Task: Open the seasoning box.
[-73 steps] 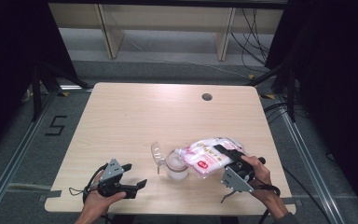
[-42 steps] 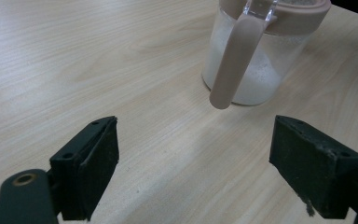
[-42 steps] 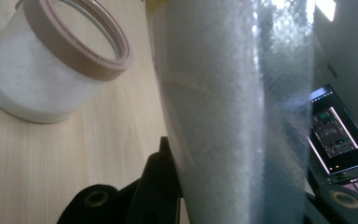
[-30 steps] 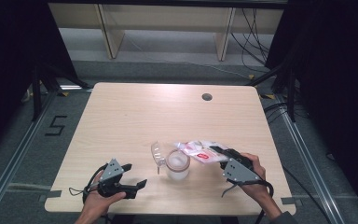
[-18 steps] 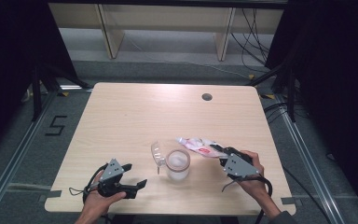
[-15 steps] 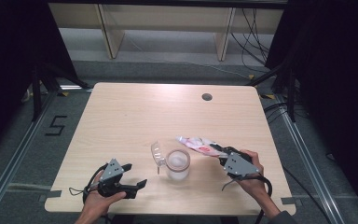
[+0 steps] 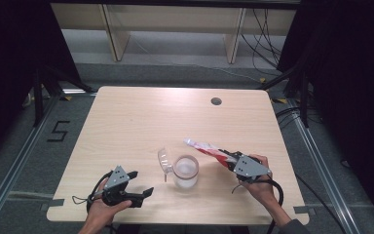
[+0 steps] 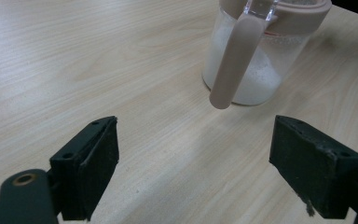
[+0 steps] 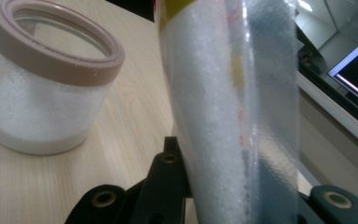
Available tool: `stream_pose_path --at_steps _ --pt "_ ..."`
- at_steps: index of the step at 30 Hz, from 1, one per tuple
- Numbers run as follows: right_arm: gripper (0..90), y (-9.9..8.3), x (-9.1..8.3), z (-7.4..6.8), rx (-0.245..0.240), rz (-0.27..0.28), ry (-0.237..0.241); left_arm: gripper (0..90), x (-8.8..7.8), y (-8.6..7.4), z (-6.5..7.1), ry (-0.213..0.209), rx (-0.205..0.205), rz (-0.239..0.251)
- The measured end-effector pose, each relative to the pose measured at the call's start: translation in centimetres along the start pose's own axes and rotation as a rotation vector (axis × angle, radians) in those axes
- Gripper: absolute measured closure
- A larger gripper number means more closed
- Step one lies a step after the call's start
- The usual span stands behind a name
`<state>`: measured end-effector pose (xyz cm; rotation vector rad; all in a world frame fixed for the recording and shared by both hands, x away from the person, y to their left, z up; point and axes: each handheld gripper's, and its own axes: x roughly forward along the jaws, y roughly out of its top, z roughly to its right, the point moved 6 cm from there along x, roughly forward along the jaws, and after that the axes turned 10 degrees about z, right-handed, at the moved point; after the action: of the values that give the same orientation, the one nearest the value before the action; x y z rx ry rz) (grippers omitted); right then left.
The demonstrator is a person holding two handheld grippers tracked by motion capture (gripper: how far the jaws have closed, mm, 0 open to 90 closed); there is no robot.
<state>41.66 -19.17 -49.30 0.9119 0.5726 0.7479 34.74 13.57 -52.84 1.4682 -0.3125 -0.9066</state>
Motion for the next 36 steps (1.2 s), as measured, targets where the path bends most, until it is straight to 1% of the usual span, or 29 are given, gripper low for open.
stream_pose_path --at_steps 1,3,4,5,6,7,9,10,11,12,15,16,17,18,20,21,22,23,25,26,27,28,29,31,32,33,34,35,36 --pt "86.5 -0.1 0.0 0.1 0.012 0.000 -0.007 15.2 0.0 0.0 0.0 -0.004 0.010 -0.001" --pt "86.5 -0.4 0.0 0.3 0.029 0.004 0.000 15.2 0.0 0.0 0.0 -0.004 0.009 -0.001" --pt "86.5 -0.7 0.0 0.3 0.049 0.005 -0.006 15.2 0.0 0.0 0.0 -0.002 0.004 0.000" --pt "86.6 -0.9 0.0 0.3 0.065 0.006 -0.011 15.2 0.0 0.0 0.0 -0.004 0.009 -0.001" --pt "86.7 -1.0 0.0 0.4 0.060 0.006 -0.006 15.2 0.0 0.0 0.0 -0.004 0.004 0.000" --pt "86.7 -1.0 0.0 0.5 0.066 0.005 -0.017 15.2 0.0 0.0 0.0 -0.004 0.010 -0.001" --pt "86.6 -1.1 -0.1 0.6 0.076 0.004 -0.008 15.2 0.0 0.0 0.0 -0.003 0.010 -0.001" --pt "86.6 -1.1 -0.1 0.7 0.073 0.001 -0.019 15.2 0.0 0.0 0.0 -0.004 0.009 0.001" --pt "86.6 -1.2 -0.1 0.8 0.071 0.001 -0.019 15.2 0.0 0.0 0.0 -0.009 0.006 0.007" --pt "86.4 -1.4 -0.2 0.8 0.098 -0.003 -0.017 15.2 0.1 0.0 0.1 -0.008 -0.005 0.008" --pt "85.7 -1.6 -0.4 0.9 0.117 -0.012 -0.022 15.2 0.0 0.0 0.1 -0.007 -0.008 0.009" --pt "85.5 -1.7 -0.4 1.1 0.125 -0.004 -0.041 15.2 0.0 0.0 0.1 -0.006 -0.009 0.011" --pt "85.3 -1.7 -0.5 1.2 0.136 -0.011 -0.042 15.2 0.0 0.0 0.0 -0.007 0.006 0.006" --pt "85.1 -1.8 -0.6 1.1 0.151 -0.021 -0.038 15.2 0.0 0.0 -0.1 -0.008 0.010 0.002" --pt "84.5 -1.8 -0.7 1.4 0.144 -0.016 -0.042 15.2 0.0 0.0 0.0 -0.009 0.003 0.007" --pt "84.3 -1.8 -0.6 1.4 0.145 -0.015 -0.047 15.2 0.1 0.0 0.1 -0.005 -0.010 0.009" --pt "84.1 -1.9 -0.6 1.5 0.120 -0.017 -0.038 15.2 0.1 0.0 0.1 -0.006 -0.008 0.009" --pt "84.1 -2.0 -0.7 1.2 0.155 -0.030 -0.034 15.2 0.1 0.0 0.1 -0.006 -0.008 0.009" --pt "84.0 -2.0 -0.7 1.3 0.166 -0.032 -0.046 15.2 0.0 0.0 0.0 -0.006 -0.007 0.008" --pt "83.9 -2.0 -0.7 1.3 0.160 -0.027 -0.047 15.2 0.0 0.0 0.0 -0.008 0.007 0.004" --pt "83.7 -2.0 -0.8 1.3 0.174 -0.033 -0.050 15.2 -0.1 0.0 -0.1 -0.006 0.009 0.001" --pt "83.5 -2.1 -0.8 1.4 0.169 -0.034 -0.058 15.2 0.0 0.0 -0.1 -0.008 0.009 0.002" --pt "83.1 -2.1 -1.0 1.4 0.186 -0.045 -0.058 15.2 0.0 0.0 -0.1 -0.008 0.010 0.003" --pt "82.6 -2.3 -1.1 1.7 0.185 -0.045 -0.060 15.2 -0.1 0.0 -0.1 -0.006 0.009 0.001" --pt "82.2 -2.4 -1.3 1.8 0.188 -0.049 -0.078 15.2 0.0 0.0 0.0 -0.006 0.004 0.005" --pt "82.1 -2.5 -1.5 1.8 0.200 -0.058 -0.073 15.2 0.0 0.0 0.0 -0.007 -0.002 0.008" --pt "81.9 -2.6 -1.6 1.9 0.204 -0.058 -0.081 15.2 0.0 0.0 0.0 -0.006 0.003 0.001" --pt "82.1 -2.8 -1.7 1.9 0.237 -0.066 -0.082 15.2 0.0 0.0 0.0 -0.003 0.009 0.000" --pt "82.2 -2.9 -1.8 2.1 0.242 -0.059 -0.090 15.2 0.0 0.0 0.0 -0.003 0.008 0.000"
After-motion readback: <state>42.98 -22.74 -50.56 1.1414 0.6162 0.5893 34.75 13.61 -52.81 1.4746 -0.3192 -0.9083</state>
